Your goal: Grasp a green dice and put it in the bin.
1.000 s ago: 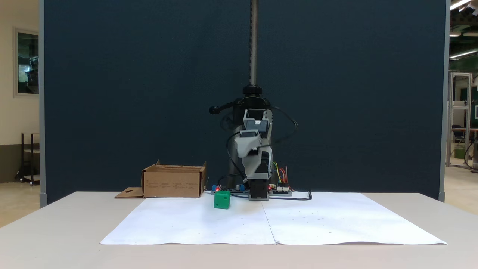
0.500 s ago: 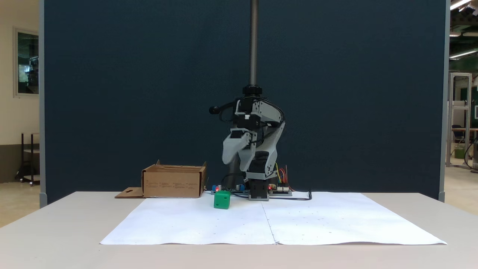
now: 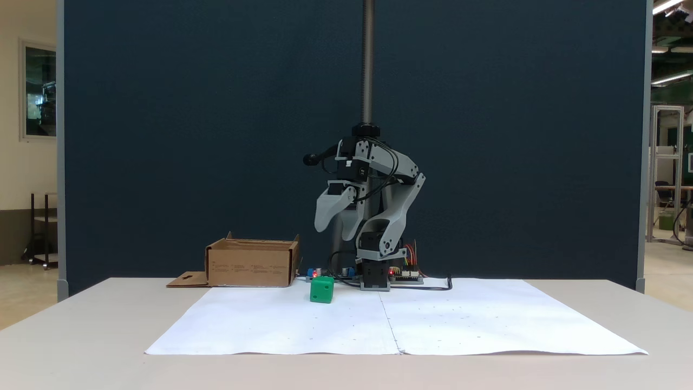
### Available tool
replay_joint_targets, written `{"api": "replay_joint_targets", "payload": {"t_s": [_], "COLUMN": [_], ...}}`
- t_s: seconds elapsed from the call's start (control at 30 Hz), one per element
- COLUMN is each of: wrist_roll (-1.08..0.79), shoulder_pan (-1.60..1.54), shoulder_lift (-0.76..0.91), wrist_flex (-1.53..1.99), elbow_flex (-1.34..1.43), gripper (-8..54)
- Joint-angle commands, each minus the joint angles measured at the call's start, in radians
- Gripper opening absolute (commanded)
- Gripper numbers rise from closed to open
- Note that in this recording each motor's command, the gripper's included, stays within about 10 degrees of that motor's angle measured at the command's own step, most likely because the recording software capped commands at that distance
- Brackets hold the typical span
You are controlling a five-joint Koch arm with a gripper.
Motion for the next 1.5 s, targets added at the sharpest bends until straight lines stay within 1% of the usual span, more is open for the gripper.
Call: {"api": "replay_joint_targets", "payload": {"t_s": [0.0, 0.17, 0.47, 0.77, 0.93, 1.27, 1.47], "wrist_roll": [-0.167, -0.303, -0.523, -0.713, -0.716, -0.699, -0.565], "shoulder_pan": [0.041, 0.098, 0.109, 0.127, 0.129, 0.117, 0.046], "shoulder_lift": [0.020, 0.003, -0.026, -0.110, -0.172, -0.236, -0.279], "wrist_flex": [0.121, 0.127, 0.124, 0.107, 0.087, 0.002, -0.003], "elbow_flex": [-0.043, -0.041, -0.035, -0.031, -0.029, -0.031, -0.031], "gripper": [42.9, 43.6, 45.2, 46.4, 46.4, 46.3, 46.3]}}
